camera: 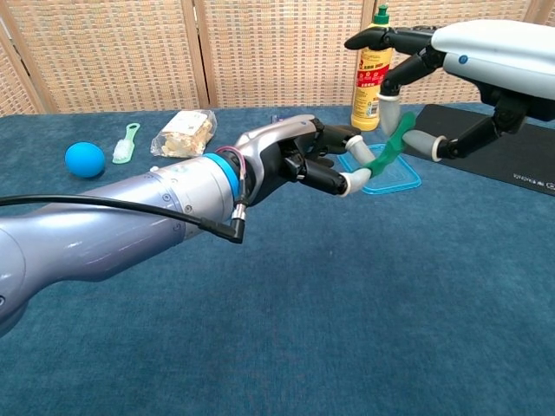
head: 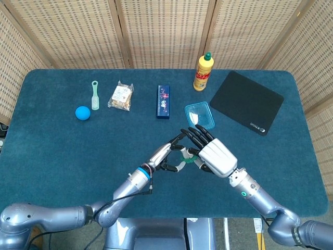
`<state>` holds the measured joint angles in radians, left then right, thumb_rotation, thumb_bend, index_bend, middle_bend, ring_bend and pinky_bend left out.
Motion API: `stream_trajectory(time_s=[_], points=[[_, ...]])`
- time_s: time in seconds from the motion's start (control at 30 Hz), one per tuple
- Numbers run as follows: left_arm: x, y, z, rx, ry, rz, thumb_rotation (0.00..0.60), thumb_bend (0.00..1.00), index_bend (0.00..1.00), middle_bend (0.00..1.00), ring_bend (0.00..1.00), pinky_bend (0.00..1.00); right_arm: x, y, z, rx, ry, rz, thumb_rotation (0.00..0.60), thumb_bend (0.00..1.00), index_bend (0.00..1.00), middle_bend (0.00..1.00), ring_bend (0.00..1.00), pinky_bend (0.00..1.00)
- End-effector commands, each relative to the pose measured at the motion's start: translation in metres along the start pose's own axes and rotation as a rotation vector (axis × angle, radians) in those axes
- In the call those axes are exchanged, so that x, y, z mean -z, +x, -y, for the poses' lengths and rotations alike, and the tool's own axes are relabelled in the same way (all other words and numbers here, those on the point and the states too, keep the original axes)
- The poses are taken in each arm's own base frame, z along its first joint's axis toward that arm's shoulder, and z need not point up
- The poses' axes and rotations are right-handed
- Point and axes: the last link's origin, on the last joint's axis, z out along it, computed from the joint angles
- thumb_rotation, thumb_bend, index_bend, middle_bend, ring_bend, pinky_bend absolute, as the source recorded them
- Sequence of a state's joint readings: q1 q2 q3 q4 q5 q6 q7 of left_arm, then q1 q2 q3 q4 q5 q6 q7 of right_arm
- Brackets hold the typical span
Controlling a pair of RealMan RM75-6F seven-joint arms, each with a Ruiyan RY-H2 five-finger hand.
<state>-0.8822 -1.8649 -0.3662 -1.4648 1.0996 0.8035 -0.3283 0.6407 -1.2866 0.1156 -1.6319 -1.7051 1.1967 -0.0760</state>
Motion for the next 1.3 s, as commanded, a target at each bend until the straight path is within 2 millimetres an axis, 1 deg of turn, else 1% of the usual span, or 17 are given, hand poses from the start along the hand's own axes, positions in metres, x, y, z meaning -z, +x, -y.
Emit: stream_trajectory(time_s=[0.03, 0.17, 0.33, 0.47, 0.5, 0.53, 0.63, 0.8, 0.87, 0.9, 0.93, 0.97, 1.07, 1.17, 1.2, 1.3], points=[[0.0, 0.001, 0.001, 0.001, 0.001, -0.003, 0.6, 0.47, 0.78, 0.0, 0.0, 0.0, 0.001, 0.001, -0.002, 0.037, 0.008, -0.01, 0.6, 0.67, 0.73, 0.11, 0.0, 0.0], [0.0, 0.003, 0.002, 0.003, 0.005, -0.009, 0.6, 0.47, 0.78, 0.0, 0.0, 0.0, 0.003, 0.002, -0.002, 0.043, 0.014, -0.031, 0.6, 0.67, 0.78, 0.13, 0.0, 0.0], [0.0, 0.006, 0.005, 0.007, 0.013, -0.018, 0.6, 0.47, 0.78, 0.0, 0.0, 0.0, 0.005, 0.004, -0.006, 0.051, 0.021, -0.069, 0.6, 0.68, 0.82, 0.14, 0.0, 0.0], [0.0, 0.013, 0.01, 0.005, 0.024, -0.037, 0.6, 0.48, 0.78, 0.0, 0.0, 0.0, 0.006, 0.007, -0.011, 0.06, 0.015, -0.098, 0.6, 0.68, 0.83, 0.14, 0.0, 0.0], [0.0, 0.017, 0.012, 0.004, 0.029, -0.049, 0.6, 0.48, 0.78, 0.0, 0.0, 0.0, 0.006, 0.009, -0.013, 0.063, 0.012, -0.107, 0.6, 0.68, 0.83, 0.14, 0.0, 0.0], [0.002, 0.028, 0.017, -0.005, 0.043, -0.074, 0.6, 0.48, 0.78, 0.0, 0.0, 0.0, 0.008, 0.012, -0.017, 0.084, 0.007, -0.122, 0.6, 0.68, 0.83, 0.14, 0.0, 0.0], [0.005, 0.038, 0.021, -0.013, 0.054, -0.091, 0.6, 0.48, 0.78, 0.0, 0.0, 0.0, 0.009, 0.015, -0.02, 0.104, 0.006, -0.13, 0.6, 0.68, 0.83, 0.14, 0.0, 0.0], [0.013, 0.063, 0.031, -0.039, 0.078, -0.136, 0.6, 0.48, 0.78, 0.0, 0.0, 0.0, 0.012, 0.018, -0.027, 0.138, -0.002, -0.138, 0.6, 0.68, 0.83, 0.14, 0.0, 0.0], [0.018, 0.077, 0.036, -0.058, 0.092, -0.16, 0.6, 0.48, 0.78, 0.0, 0.0, 0.0, 0.014, 0.02, -0.03, 0.15, -0.01, -0.14, 0.6, 0.68, 0.83, 0.14, 0.0, 0.0], [0.024, 0.096, 0.043, -0.08, 0.11, -0.209, 0.6, 0.48, 0.78, 0.0, 0.0, 0.0, 0.016, 0.021, -0.033, 0.167, -0.02, -0.14, 0.6, 0.68, 0.83, 0.14, 0.0, 0.0], [0.033, 0.111, 0.047, -0.096, 0.125, -0.229, 0.6, 0.48, 0.78, 0.0, 0.0, 0.0, 0.018, 0.022, -0.036, 0.179, -0.027, -0.139, 0.6, 0.68, 0.83, 0.14, 0.0, 0.0], [0.039, 0.121, 0.05, -0.11, 0.135, -0.246, 0.6, 0.48, 0.78, 0.0, 0.0, 0.0, 0.02, 0.022, -0.038, 0.184, -0.032, -0.138, 0.6, 0.68, 0.83, 0.14, 0.0, 0.0], [0.053, 0.145, 0.056, -0.146, 0.157, -0.279, 0.6, 0.48, 0.78, 0.0, 0.0, 0.0, 0.023, 0.021, -0.041, 0.192, -0.044, -0.131, 0.6, 0.68, 0.83, 0.14, 0.0, 0.0], [0.073, 0.176, 0.063, -0.2, 0.187, -0.333, 0.6, 0.48, 0.78, 0.0, 0.0, 0.0, 0.027, 0.019, -0.044, 0.196, -0.055, -0.12, 0.6, 0.68, 0.83, 0.14, 0.0, 0.0], [0.075, 0.179, 0.063, -0.205, 0.19, -0.335, 0.6, 0.48, 0.78, 0.0, 0.0, 0.0, 0.027, 0.018, -0.044, 0.197, -0.056, -0.119, 0.6, 0.68, 0.83, 0.14, 0.0, 0.0], [0.089, 0.201, 0.066, -0.272, 0.218, -0.369, 0.6, 0.48, 0.78, 0.0, 0.0, 0.0, 0.029, 0.015, -0.043, 0.199, -0.056, -0.111, 0.6, 0.68, 0.83, 0.14, 0.0, 0.0]])
